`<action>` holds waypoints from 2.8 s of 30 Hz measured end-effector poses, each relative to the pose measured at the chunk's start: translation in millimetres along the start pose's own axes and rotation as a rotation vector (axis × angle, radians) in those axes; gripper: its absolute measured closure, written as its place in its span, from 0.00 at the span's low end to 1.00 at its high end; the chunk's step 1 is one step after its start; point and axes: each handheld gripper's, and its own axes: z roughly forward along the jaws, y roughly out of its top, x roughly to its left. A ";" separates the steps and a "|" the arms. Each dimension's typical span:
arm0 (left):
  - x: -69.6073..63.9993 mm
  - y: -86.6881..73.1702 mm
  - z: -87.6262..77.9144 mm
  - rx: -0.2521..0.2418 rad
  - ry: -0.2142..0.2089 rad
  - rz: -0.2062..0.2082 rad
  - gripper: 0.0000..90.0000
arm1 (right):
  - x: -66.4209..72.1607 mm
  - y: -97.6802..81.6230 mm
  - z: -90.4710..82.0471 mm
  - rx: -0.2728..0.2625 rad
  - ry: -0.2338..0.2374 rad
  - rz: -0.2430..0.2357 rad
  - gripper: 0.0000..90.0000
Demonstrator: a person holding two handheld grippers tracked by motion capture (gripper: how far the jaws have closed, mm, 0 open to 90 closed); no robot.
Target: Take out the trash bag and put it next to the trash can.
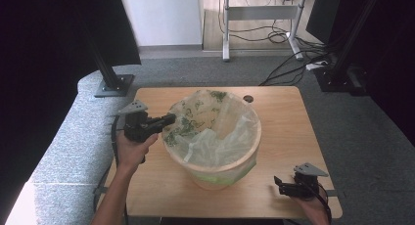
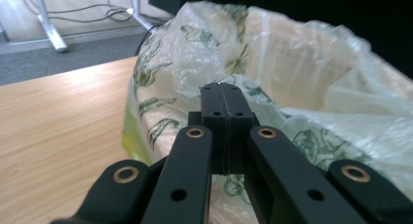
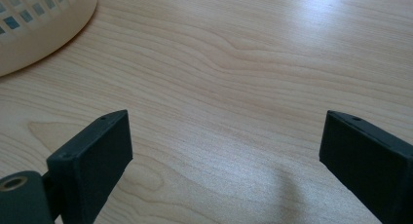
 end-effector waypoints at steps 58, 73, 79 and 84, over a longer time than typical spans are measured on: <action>-57.6 32.3 -19.0 0.019 -0.113 0.151 1.00 | 25.7 73.8 -69.4 -0.305 0.195 -0.112 0.12; -55.6 38.0 -18.9 0.013 -0.134 0.122 1.00 | 91.2 158.6 -120.7 -0.422 0.510 -0.262 0.12; -52.3 36.3 -17.7 0.007 -0.136 0.114 1.00 | 115.9 177.6 -112.1 -0.393 0.585 -0.308 0.10; -51.4 35.2 -16.0 0.004 -0.141 0.103 1.00 | 139.9 190.2 -104.9 -0.350 0.631 -0.365 0.10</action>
